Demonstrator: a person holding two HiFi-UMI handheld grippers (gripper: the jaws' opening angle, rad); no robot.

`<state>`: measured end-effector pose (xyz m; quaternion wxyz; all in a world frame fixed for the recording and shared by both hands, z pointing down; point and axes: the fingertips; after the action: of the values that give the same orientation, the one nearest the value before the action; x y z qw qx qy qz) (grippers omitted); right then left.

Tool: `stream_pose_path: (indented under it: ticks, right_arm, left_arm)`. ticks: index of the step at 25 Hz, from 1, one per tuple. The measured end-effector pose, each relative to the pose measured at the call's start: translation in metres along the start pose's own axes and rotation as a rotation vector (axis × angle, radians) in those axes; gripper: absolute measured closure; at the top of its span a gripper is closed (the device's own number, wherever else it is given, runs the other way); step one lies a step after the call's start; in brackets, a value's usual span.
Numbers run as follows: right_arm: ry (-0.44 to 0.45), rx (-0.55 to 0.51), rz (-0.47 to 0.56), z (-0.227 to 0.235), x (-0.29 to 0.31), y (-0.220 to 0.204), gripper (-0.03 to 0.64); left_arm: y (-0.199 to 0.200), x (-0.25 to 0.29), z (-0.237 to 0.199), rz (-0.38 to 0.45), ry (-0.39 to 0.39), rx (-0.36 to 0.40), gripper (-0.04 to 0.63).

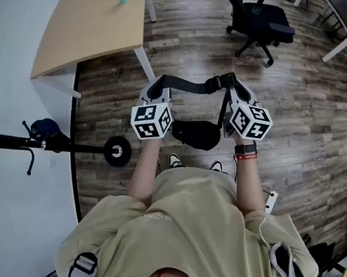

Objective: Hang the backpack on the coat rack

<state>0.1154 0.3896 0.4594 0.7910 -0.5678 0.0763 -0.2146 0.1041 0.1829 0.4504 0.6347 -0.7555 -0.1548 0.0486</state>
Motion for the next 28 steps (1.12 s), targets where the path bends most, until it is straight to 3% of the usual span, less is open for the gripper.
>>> stream_pose_path:
  ticks: [7,14,23,28]
  right_arm:
    - [0.017,0.007,-0.02,-0.045,0.042,-0.025,0.571]
    - [0.135,-0.018,-0.063,-0.099,0.105,-0.039,0.571]
    - [0.455,-0.026,-0.19,-0.221,0.231,-0.071,0.568]
    - [0.659,-0.036,-0.327,-0.296,0.295,-0.108,0.566]
  left_arm:
    - [0.003,-0.003,-0.046,0.004,-0.025,-0.01,0.572]
    - [0.01,-0.01,-0.11,0.036,0.061,-0.051,0.572]
    - [0.026,-0.037,-0.239,0.094,0.351,-0.105,0.572]
    - [0.027,-0.057,-0.307,0.108,0.546,-0.167,0.571]
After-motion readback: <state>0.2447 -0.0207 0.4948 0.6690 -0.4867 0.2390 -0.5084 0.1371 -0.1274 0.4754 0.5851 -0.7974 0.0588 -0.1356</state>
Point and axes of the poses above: the fingertips, and each gripper's own axes: x forward along the fingers, z to its right, y out of its top, and after that the axes turned 3 degrees about z, right-handed
